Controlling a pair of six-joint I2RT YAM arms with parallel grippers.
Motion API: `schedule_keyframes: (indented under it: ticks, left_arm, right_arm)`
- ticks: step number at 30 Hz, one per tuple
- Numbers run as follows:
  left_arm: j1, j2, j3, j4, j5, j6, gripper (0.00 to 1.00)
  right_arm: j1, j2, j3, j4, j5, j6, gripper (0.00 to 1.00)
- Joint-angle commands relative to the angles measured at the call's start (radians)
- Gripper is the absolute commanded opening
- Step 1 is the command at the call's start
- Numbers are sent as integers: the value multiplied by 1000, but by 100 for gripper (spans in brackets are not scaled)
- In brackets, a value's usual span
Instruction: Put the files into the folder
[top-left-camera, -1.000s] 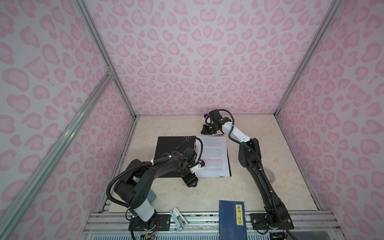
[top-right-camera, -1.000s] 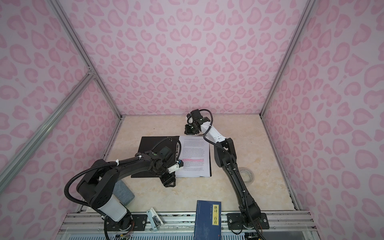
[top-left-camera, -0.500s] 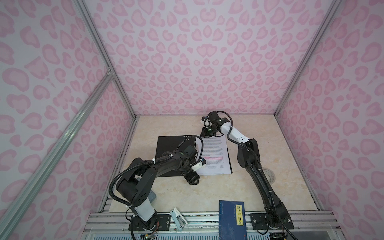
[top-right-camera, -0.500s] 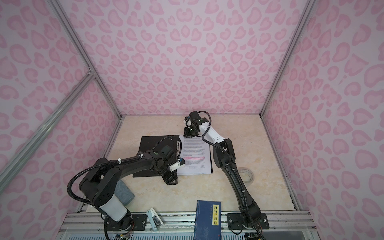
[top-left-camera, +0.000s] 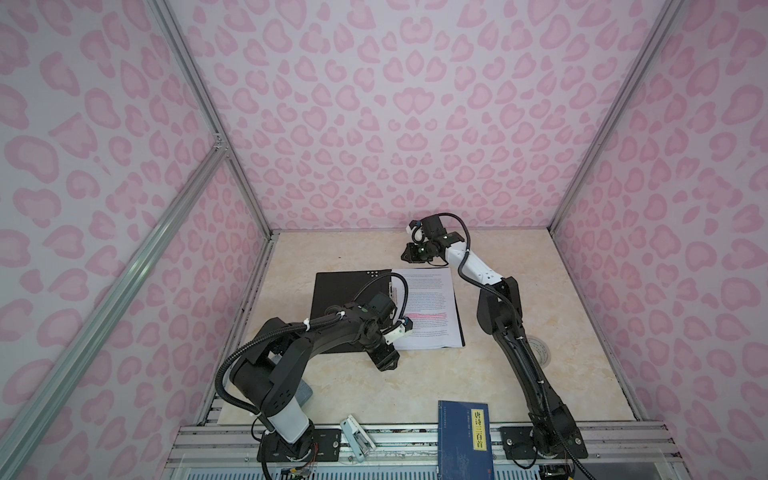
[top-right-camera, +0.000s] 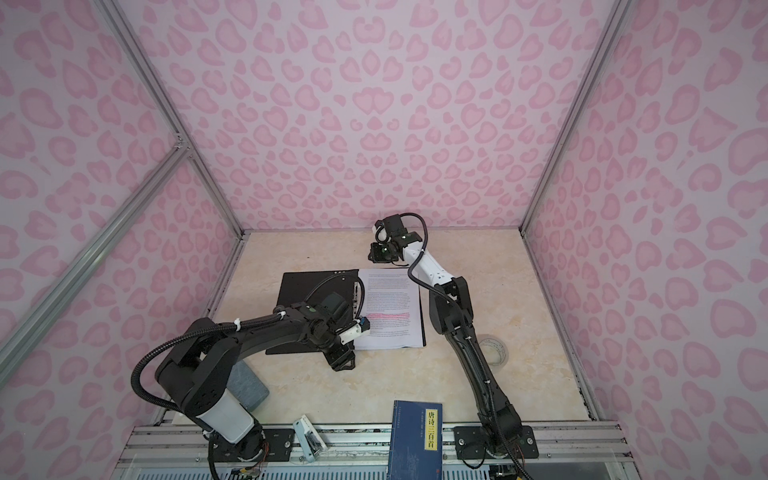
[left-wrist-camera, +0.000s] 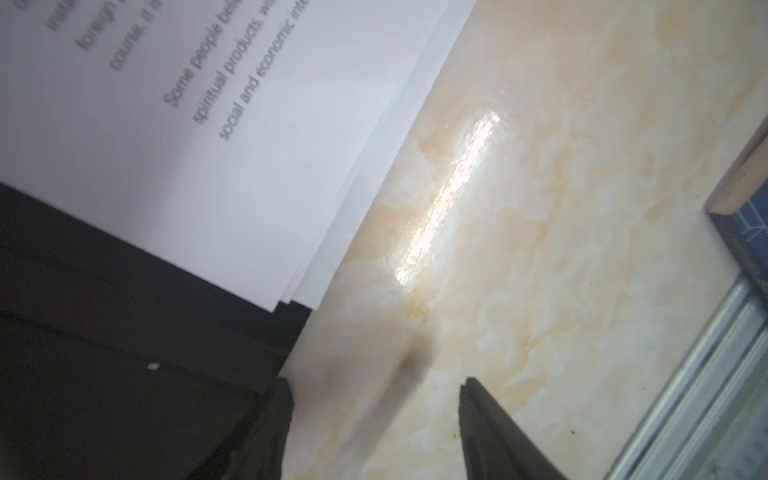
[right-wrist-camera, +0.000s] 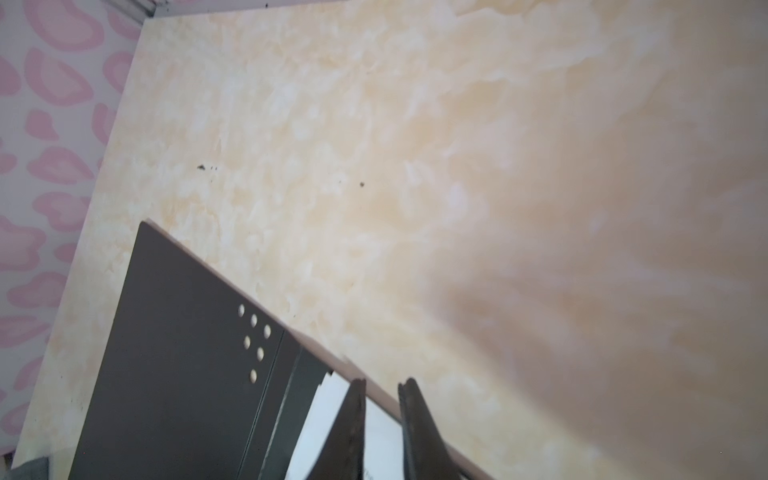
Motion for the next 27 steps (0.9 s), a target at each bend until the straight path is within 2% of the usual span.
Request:
schedule_keyframes:
  ticks: [1, 15, 27]
  left_arm:
    - [-4, 25, -7, -61, -83, -2, 68]
    - [-28, 71, 11, -74, -114, -15, 67]
    - [-30, 106, 11, -75, -131, -31, 67]
  right_arm:
    - [-13, 46, 28, 62, -28, 77, 19]
    - [-17, 122, 77, -18, -149, 51, 19]
    - [-1, 92, 76, -156, -128, -79, 15]
